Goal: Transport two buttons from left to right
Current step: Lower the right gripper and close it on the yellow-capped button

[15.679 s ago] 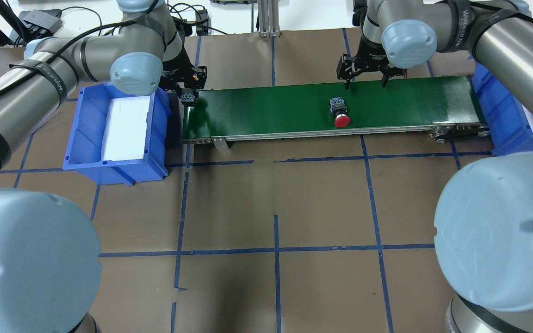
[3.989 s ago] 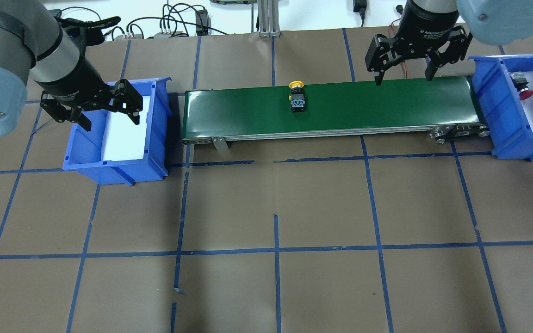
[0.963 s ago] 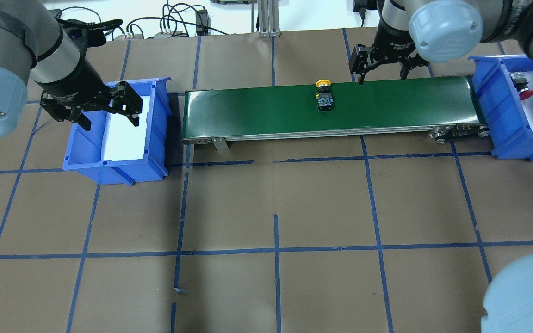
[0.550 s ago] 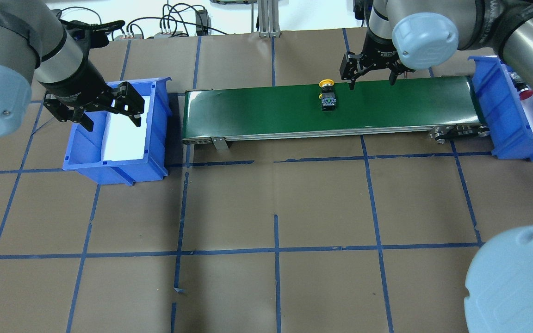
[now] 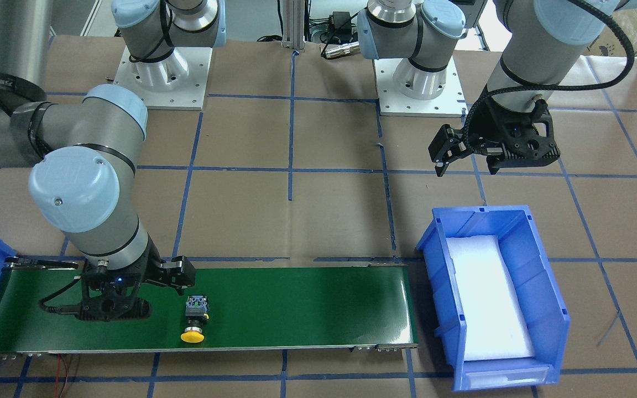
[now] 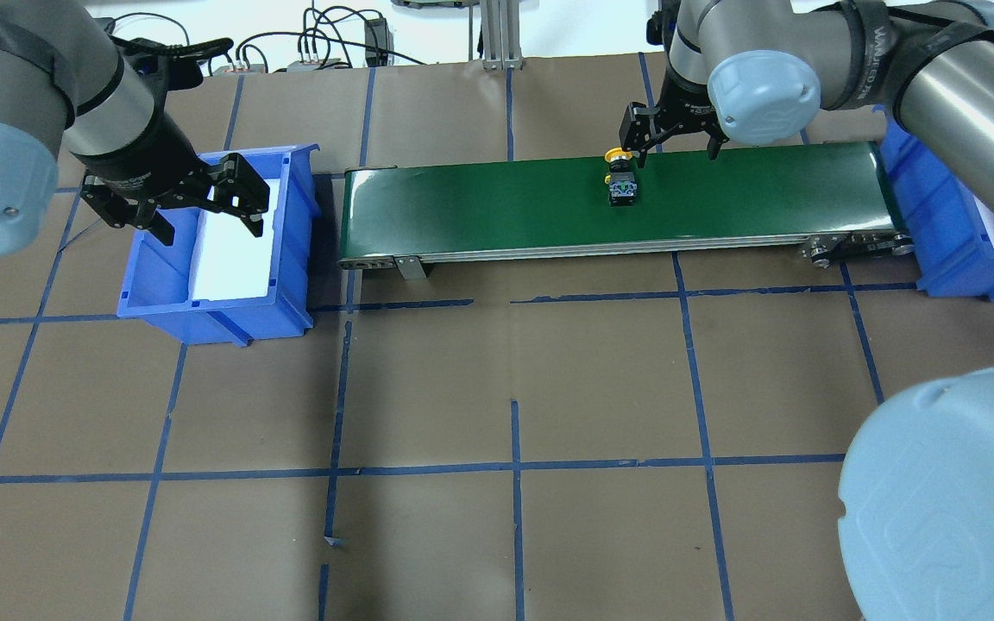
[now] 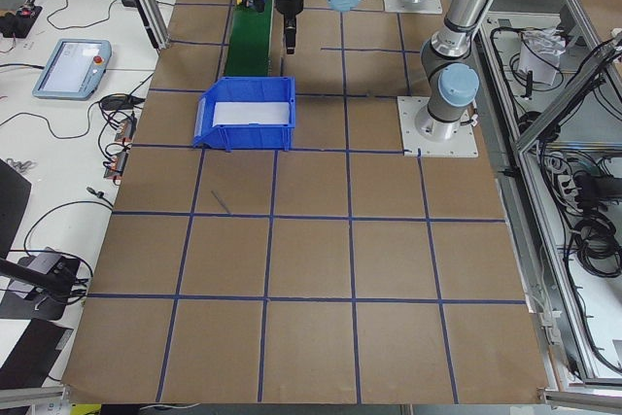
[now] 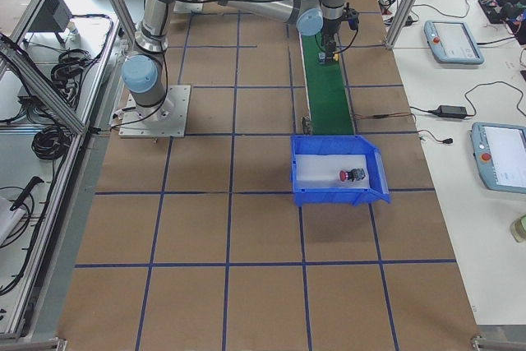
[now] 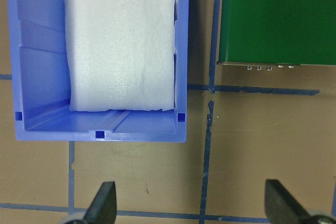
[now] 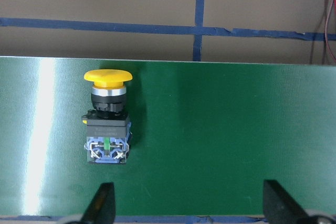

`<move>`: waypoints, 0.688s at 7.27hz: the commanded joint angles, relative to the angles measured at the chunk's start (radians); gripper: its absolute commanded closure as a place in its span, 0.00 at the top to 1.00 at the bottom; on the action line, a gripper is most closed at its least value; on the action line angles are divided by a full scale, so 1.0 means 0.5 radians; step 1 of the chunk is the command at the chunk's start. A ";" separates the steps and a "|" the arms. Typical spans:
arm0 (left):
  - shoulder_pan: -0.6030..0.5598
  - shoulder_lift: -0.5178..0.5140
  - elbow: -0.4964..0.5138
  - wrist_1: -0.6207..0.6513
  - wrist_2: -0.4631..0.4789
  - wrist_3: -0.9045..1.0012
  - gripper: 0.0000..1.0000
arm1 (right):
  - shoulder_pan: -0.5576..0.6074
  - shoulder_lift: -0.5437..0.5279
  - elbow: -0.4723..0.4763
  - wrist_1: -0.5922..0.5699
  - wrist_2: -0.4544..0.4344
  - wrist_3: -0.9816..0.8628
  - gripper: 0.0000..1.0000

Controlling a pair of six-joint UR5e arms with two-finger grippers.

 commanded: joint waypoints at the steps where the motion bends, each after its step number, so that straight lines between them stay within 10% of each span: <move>1: 0.003 0.002 0.001 0.001 0.002 0.000 1.00 | 0.028 0.044 -0.016 -0.061 0.007 0.003 1.00; 5: 0.003 0.002 0.001 0.004 -0.001 0.000 1.00 | 0.028 0.191 -0.046 -0.211 0.013 -0.012 1.00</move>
